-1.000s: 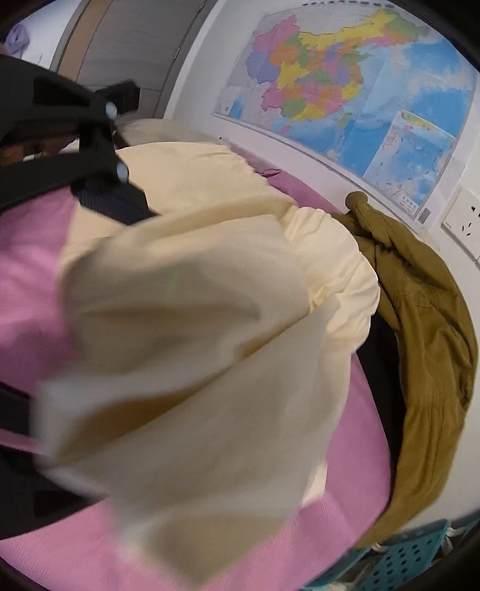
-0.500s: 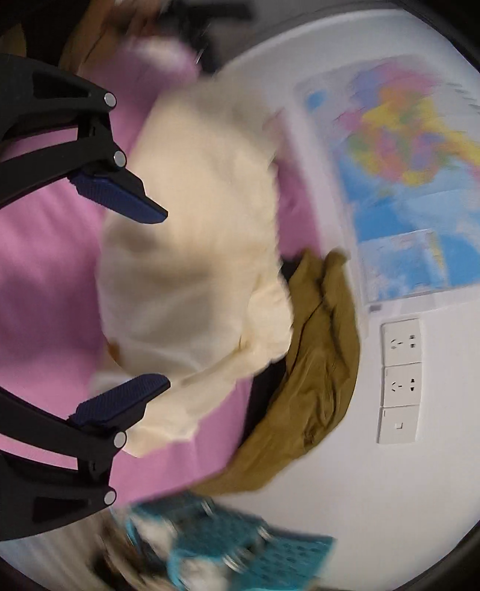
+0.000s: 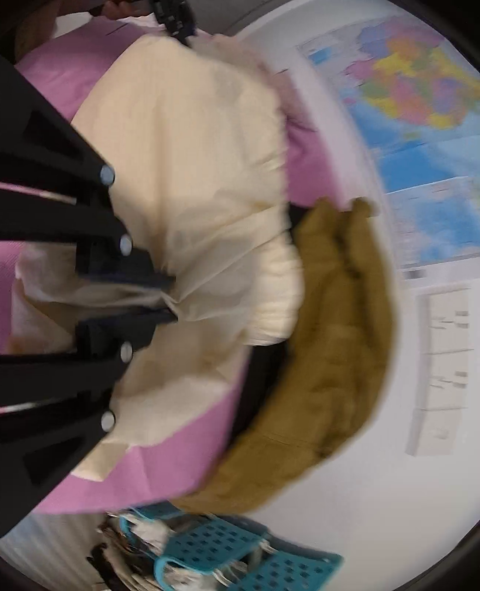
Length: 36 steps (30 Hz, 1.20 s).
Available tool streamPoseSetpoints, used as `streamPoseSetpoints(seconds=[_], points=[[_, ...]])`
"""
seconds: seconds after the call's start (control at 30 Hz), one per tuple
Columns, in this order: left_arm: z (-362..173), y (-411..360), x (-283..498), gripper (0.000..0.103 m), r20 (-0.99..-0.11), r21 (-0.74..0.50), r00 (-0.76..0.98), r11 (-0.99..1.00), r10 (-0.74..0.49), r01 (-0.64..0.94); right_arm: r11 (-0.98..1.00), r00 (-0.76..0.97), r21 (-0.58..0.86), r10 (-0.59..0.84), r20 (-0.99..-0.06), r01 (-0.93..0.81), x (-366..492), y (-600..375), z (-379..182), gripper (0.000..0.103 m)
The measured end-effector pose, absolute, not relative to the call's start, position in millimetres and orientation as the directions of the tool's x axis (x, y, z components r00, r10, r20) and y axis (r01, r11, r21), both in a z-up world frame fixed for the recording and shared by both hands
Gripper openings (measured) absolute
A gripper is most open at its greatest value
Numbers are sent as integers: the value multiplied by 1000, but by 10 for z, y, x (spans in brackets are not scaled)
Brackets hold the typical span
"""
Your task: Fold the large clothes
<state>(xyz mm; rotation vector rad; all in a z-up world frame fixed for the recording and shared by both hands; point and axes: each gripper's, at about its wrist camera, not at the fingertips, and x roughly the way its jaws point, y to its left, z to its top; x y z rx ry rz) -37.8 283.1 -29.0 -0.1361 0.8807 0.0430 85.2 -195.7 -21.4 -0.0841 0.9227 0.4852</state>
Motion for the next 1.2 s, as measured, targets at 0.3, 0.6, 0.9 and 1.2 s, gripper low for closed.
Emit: streamPoseSetpoints(seconds=[0.3, 0.6, 0.9, 1.2], points=[[83, 2723, -431, 70, -701, -105, 710, 994, -67, -10, 905, 626, 177, 399, -670, -387, 627, -2408, 90, 49], [-288, 2946, -43, 65, -779, -150, 624, 986, -68, -79, 930, 533, 304, 368, -762, -207, 1222, -2761, -609, 29], [-234, 2909, -106, 72, -773, -162, 632, 979, -49, -122, 933, 535, 321, 356, -766, -163, 1071, -2804, -499, 48], [-107, 2800, -329, 78, -750, -113, 662, 981, 22, -160, 756, 482, 571, 649, -589, -321, 241, -2888, -118, 83]])
